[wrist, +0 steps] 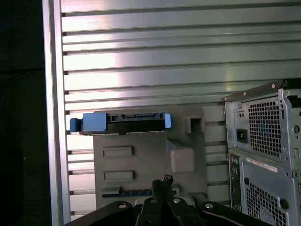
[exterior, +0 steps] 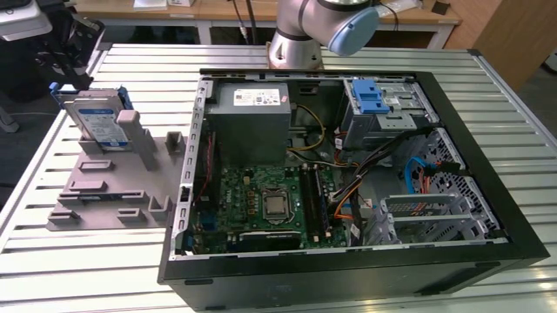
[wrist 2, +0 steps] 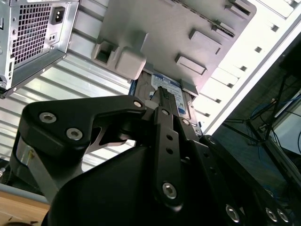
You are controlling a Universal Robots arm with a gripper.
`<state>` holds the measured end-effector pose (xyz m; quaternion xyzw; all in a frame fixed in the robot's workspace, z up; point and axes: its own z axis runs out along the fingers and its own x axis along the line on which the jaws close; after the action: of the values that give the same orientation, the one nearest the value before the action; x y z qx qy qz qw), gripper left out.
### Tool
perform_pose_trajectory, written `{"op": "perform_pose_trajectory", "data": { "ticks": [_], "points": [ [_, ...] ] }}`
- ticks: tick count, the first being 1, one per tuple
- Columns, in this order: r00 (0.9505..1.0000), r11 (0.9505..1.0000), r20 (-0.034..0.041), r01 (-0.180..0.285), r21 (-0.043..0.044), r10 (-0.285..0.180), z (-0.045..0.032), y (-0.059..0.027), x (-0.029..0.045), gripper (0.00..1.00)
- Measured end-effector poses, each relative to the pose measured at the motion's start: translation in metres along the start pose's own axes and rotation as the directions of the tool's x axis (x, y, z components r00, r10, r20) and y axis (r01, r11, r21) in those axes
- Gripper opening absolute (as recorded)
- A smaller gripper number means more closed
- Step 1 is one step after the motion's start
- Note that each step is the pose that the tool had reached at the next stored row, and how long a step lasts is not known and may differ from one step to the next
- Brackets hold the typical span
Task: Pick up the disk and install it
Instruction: 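Reach for the disk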
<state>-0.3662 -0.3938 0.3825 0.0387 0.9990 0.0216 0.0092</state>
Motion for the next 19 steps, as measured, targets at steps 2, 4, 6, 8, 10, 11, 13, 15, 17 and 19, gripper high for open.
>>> {"op": "perform_pose_trajectory", "data": {
  "ticks": [2, 4, 6, 8, 10, 11, 13, 15, 17, 19],
  "points": [
    [1.0000, 1.0000, -0.0001, 0.000, 0.0001, 0.000, 0.0000, -0.0001, 0.0012, 0.11],
    [1.0000, 1.0000, -0.0002, 0.000, 0.0001, 0.000, 0.0000, -0.0002, 0.0023, 0.11],
    [1.0000, 1.0000, -0.0002, 0.000, 0.0001, 0.000, 0.0001, -0.0003, 0.0037, 0.11],
    [1.0000, 1.0000, -0.0003, 0.000, 0.0000, 0.000, 0.0001, -0.0004, 0.0054, 0.11],
    [1.0000, 1.0000, -0.0008, 0.000, 0.0001, 0.000, 0.0001, -0.0002, 0.0084, 0.11],
    [1.0000, 1.0000, -0.0011, 0.000, 0.0001, 0.000, 0.0001, 0.0001, 0.0105, 0.11],
    [1.0000, 1.0000, -0.0020, 0.000, 0.0001, 0.000, 0.0003, 0.0010, 0.0156, 0.11],
    [1.0000, 1.0000, -0.0041, -0.001, 0.0002, 0.001, 0.0008, 0.0031, 0.0196, 0.11],
    [1.0000, 1.0000, -0.0079, -0.001, 0.0006, 0.001, 0.0014, 0.0059, 0.0228, 0.11],
    [0.9999, 1.0000, -0.0119, -0.001, 0.0009, 0.001, 0.0026, 0.0090, 0.0256, 0.11]
  ]
}}
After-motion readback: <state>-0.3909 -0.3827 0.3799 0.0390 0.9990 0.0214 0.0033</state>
